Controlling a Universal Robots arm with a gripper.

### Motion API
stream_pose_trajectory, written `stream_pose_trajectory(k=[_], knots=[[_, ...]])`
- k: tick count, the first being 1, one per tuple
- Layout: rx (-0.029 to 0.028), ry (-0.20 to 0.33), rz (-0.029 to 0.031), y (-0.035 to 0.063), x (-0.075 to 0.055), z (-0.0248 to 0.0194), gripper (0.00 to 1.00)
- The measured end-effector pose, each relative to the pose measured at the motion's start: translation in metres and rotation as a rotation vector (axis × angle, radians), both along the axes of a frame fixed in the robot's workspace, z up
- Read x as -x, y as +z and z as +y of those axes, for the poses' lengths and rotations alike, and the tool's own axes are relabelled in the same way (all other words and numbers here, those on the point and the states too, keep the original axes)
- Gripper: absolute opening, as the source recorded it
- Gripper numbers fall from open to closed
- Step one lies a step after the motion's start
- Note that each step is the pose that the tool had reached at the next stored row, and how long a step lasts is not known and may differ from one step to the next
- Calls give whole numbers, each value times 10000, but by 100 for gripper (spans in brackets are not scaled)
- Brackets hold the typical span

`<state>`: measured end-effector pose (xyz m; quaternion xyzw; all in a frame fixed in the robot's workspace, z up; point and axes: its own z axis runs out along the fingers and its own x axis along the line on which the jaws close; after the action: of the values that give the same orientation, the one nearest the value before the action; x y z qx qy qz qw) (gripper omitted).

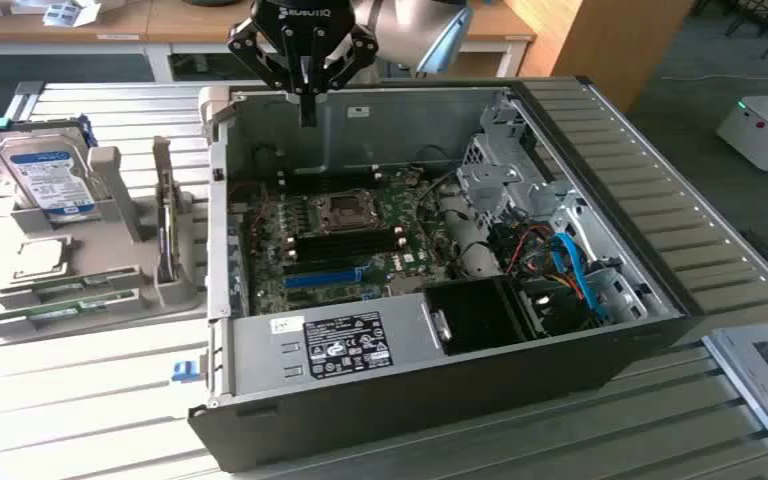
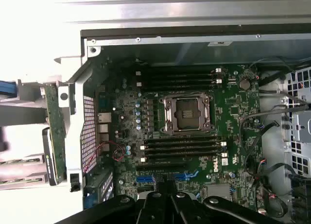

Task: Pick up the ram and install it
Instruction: 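Reach for the ram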

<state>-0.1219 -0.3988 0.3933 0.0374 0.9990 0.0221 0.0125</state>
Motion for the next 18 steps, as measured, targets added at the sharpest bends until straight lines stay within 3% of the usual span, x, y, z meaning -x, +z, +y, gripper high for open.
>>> stream_pose_trajectory(k=[18], knots=[[-1, -1, -1, 0, 55, 0, 10]])
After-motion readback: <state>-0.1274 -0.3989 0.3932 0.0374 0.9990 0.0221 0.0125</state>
